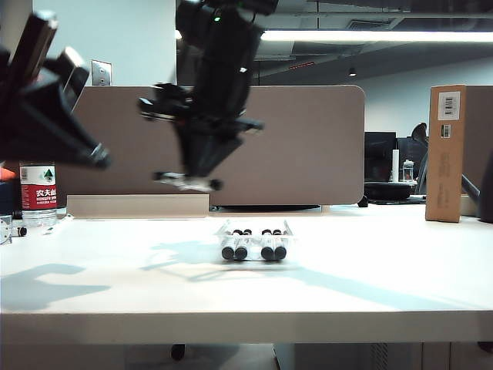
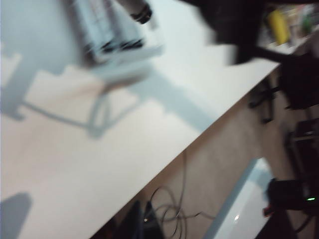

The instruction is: Pick up the markers scattered on the table and put them into the packaging box, making sure the markers fit the shape of the box's grooves.

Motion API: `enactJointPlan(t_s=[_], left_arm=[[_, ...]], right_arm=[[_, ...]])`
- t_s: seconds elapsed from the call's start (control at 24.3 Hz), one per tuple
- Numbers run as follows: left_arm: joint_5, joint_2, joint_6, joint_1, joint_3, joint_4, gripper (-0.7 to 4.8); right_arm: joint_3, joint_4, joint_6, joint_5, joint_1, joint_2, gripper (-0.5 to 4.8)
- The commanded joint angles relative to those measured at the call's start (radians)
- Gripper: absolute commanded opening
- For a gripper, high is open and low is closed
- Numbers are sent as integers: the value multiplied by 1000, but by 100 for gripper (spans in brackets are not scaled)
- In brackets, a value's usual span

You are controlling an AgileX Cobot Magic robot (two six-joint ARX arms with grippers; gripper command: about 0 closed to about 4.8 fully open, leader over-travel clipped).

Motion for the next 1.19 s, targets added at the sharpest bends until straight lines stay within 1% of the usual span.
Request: enactJointPlan(t_s=[0.04,0.21,0.29,0.41,0.54,0.62,0.7,0.74,0.78,0.86,0.99,1.07,1.19], left_arm=[[76,-4,-81,-2,2,174,-5],[84,-4,-147,-2,2,311,-5],[93,-4,-166,-2,2,351,-5],[97,-4,-165,-6,2,428,-5],[42,-4,-172,-18,3,480,-5],[-13,-4,-195,-25,3,501,-5],[-95,-4,-207,-42,13,493,-5],[-166,-5,-200,-65,24,491,-5],[-189,-9,-185,-77,27,493,-5],[-297,-21,-97,-129,35,500,-5],[-454,-43,-22,-185,36,498,-5],[-518,-53,-14,-206,36,486,-5],[-554,-55,-15,-208,36,468,-5]], right_arm=[[8,-69,14,55,-39,-16,-8],[3,-145,45,59,-98,-14,-8],[-8,-153,68,59,-117,-14,-8],[-11,-148,126,56,-143,-14,-8],[-18,-137,155,55,-148,-14,-8],[-21,-139,174,58,-148,-13,-8],[-33,-134,194,59,-148,-14,-8],[-51,-131,224,58,-148,-13,-8],[-65,-123,239,58,-148,-13,-8],[-113,-100,296,37,-148,-14,-8],[-136,-101,306,9,-148,-14,-8],[-136,-89,319,2,-146,-14,-8],[-135,-59,360,-29,-146,-14,-6]])
